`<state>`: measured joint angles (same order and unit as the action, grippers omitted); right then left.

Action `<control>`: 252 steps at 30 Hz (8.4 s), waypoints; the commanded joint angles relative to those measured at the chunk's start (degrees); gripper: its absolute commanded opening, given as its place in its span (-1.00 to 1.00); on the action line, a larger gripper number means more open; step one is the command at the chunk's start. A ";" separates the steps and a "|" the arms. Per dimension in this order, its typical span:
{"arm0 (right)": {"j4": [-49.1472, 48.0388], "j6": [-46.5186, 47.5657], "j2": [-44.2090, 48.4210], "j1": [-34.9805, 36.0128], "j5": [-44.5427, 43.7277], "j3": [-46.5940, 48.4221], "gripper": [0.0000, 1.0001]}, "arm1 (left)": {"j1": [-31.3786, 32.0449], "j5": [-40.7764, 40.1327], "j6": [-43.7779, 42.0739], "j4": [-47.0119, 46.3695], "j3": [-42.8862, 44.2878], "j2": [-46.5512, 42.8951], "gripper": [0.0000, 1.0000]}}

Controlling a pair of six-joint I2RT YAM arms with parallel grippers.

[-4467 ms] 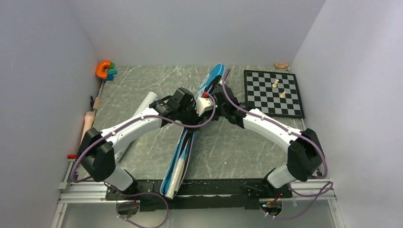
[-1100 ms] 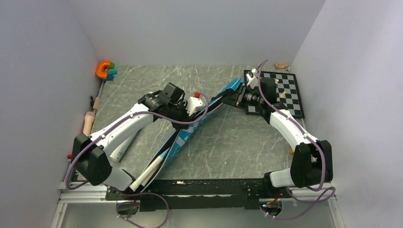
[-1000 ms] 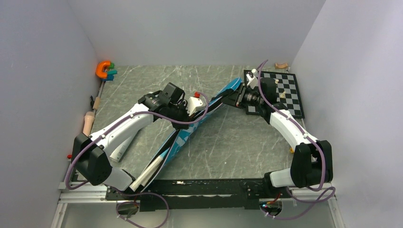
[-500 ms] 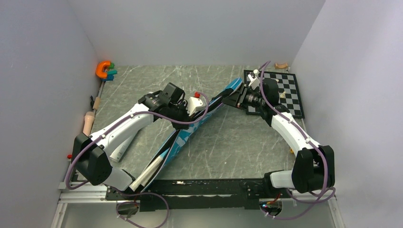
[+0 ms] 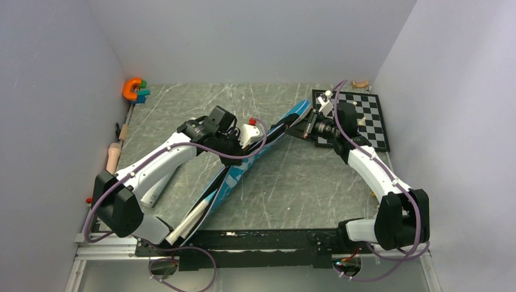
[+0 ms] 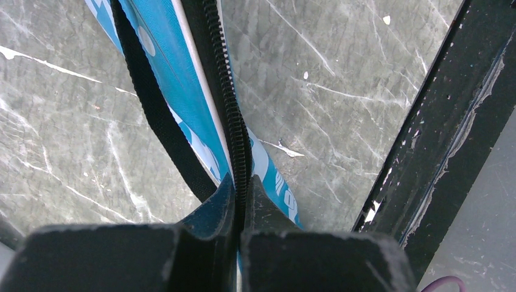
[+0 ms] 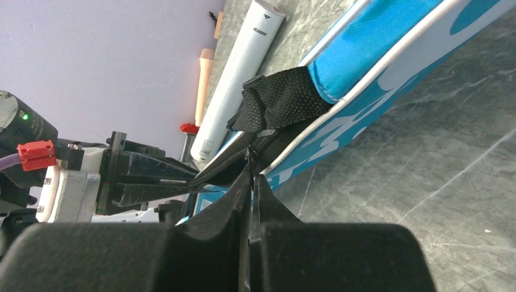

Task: Pack up the badminton gear

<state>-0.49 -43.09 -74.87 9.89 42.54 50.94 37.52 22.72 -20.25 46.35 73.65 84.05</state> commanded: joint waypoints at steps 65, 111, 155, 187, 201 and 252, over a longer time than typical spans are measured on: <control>17.94 7.48 -8.66 49.76 -56.49 18.99 0.90 | -8.14 0.61 25.61 -2.72 20.45 14.27 -1.00; 20.69 31.38 -0.47 55.87 -76.21 5.55 -1.00 | -21.39 18.01 -14.01 20.77 30.32 9.95 0.77; 11.87 51.22 2.91 70.97 -91.93 0.49 -1.00 | -14.76 9.23 -76.45 23.15 19.39 9.62 0.25; 2.35 25.95 9.98 32.44 -20.19 1.26 0.32 | -13.30 8.04 -69.97 9.33 6.62 0.00 -1.00; -13.17 17.94 -4.47 25.41 -0.44 4.17 0.28 | -12.91 6.83 -70.00 9.31 6.26 0.21 -1.00; -25.75 8.81 -12.62 25.34 -1.04 -1.21 -0.20 | -11.61 5.37 -67.49 10.93 10.09 2.93 -1.00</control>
<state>-21.63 -33.19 -87.85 35.22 41.01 50.17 25.58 26.63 -88.64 57.82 80.49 86.98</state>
